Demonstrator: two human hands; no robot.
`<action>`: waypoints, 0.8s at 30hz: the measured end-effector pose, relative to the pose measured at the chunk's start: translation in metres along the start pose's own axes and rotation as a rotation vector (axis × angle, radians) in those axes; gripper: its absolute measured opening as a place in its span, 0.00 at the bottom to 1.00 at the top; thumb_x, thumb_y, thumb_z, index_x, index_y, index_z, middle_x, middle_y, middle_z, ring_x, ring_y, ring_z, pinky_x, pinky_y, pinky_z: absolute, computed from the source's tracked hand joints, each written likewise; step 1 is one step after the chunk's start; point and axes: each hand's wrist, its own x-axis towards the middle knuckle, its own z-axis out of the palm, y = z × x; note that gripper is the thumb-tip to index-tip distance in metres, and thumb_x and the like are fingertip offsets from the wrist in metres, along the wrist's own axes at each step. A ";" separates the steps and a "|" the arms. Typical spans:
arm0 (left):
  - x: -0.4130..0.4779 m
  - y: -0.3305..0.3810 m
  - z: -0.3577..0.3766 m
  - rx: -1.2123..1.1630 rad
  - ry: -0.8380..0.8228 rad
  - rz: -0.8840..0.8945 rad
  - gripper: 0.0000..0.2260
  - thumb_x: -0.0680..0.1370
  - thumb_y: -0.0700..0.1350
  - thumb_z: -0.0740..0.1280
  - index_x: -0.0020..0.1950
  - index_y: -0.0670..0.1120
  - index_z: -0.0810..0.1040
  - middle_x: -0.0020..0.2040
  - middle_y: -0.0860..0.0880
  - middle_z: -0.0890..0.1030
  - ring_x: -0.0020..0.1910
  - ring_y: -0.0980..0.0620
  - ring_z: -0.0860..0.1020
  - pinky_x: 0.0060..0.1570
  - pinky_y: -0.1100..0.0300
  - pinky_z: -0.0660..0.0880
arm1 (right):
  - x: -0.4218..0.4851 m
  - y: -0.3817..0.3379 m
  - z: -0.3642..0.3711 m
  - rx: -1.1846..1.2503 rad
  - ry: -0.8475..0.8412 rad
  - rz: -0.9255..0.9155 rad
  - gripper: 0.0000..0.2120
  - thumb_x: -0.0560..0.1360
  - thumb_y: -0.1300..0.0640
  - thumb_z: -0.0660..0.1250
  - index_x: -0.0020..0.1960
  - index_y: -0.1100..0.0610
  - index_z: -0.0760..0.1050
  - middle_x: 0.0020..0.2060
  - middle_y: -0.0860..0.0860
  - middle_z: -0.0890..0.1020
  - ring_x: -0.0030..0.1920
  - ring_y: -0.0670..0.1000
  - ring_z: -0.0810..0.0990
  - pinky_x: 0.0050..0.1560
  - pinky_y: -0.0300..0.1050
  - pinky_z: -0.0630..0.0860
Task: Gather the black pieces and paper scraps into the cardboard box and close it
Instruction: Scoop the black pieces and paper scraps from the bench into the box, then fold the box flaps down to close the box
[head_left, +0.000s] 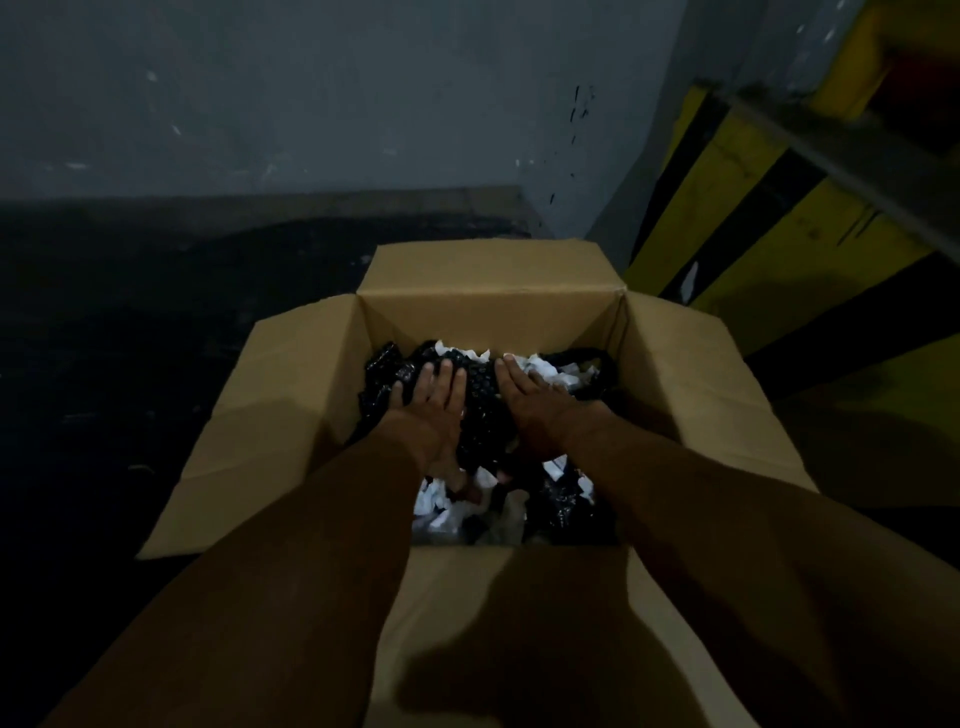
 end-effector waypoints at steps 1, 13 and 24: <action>-0.005 0.000 -0.005 -0.001 0.013 -0.005 0.66 0.61 0.71 0.72 0.74 0.43 0.27 0.75 0.43 0.27 0.74 0.42 0.30 0.72 0.37 0.40 | -0.004 0.001 -0.004 0.004 0.013 -0.002 0.64 0.65 0.40 0.76 0.76 0.58 0.29 0.77 0.54 0.35 0.77 0.60 0.41 0.74 0.62 0.47; -0.067 0.014 -0.027 -0.161 0.213 -0.141 0.44 0.76 0.66 0.58 0.77 0.46 0.35 0.78 0.47 0.37 0.77 0.46 0.39 0.71 0.37 0.42 | -0.068 0.011 -0.035 0.064 0.165 0.057 0.50 0.73 0.39 0.68 0.78 0.60 0.41 0.78 0.56 0.48 0.75 0.63 0.55 0.72 0.58 0.59; -0.138 0.041 -0.015 -0.222 0.379 -0.003 0.20 0.82 0.55 0.52 0.68 0.44 0.68 0.71 0.44 0.68 0.72 0.43 0.63 0.70 0.36 0.52 | -0.163 -0.017 -0.024 -0.018 0.454 0.281 0.12 0.77 0.52 0.63 0.58 0.56 0.74 0.56 0.57 0.79 0.54 0.59 0.78 0.48 0.49 0.72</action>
